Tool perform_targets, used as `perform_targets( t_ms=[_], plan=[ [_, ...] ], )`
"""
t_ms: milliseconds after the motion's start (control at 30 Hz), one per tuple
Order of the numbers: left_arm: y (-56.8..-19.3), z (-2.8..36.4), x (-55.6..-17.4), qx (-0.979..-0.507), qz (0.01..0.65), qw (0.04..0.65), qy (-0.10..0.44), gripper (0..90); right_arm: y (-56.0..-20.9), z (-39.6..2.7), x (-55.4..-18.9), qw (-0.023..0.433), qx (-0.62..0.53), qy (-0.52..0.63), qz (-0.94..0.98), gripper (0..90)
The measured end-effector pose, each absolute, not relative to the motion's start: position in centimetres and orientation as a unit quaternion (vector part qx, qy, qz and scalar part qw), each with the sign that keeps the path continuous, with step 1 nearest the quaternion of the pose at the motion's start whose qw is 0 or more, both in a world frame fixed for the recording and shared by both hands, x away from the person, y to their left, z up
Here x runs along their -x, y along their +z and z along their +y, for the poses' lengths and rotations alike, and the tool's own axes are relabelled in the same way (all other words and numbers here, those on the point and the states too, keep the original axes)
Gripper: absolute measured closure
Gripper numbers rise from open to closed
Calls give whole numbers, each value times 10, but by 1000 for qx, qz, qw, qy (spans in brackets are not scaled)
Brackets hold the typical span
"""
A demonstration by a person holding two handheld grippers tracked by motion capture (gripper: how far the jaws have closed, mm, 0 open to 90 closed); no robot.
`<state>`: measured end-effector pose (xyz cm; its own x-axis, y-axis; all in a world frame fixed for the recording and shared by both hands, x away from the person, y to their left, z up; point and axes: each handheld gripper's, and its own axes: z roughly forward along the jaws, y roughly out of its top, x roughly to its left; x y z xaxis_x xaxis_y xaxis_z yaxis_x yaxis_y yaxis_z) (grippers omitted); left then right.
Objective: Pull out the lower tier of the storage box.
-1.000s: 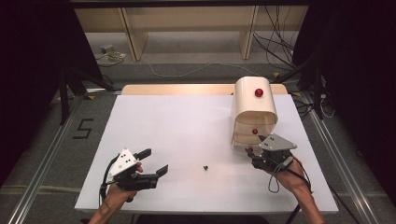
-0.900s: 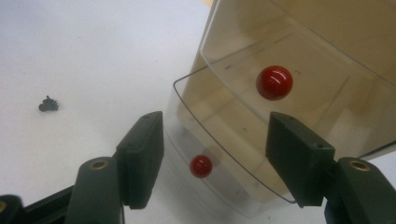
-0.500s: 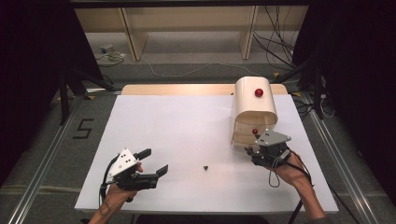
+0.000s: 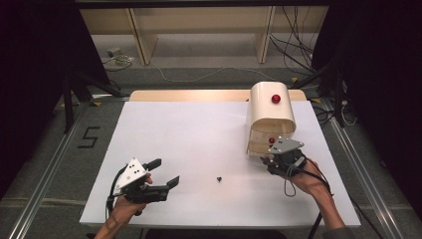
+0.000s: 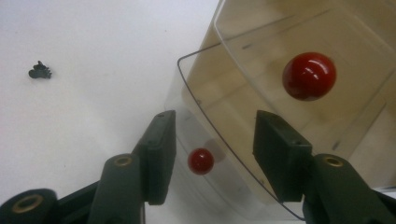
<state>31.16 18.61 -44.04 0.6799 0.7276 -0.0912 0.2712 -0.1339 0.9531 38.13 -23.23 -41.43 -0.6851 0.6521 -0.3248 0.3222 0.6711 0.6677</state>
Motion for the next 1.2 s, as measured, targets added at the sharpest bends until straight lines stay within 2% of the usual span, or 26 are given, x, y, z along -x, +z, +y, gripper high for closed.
perform_targets(
  t_ms=[1200],
  plan=[
    [-440,186,-312,-728,340,558,206,144,-428,-224,-396,280,-270,251,886,658]
  ],
)
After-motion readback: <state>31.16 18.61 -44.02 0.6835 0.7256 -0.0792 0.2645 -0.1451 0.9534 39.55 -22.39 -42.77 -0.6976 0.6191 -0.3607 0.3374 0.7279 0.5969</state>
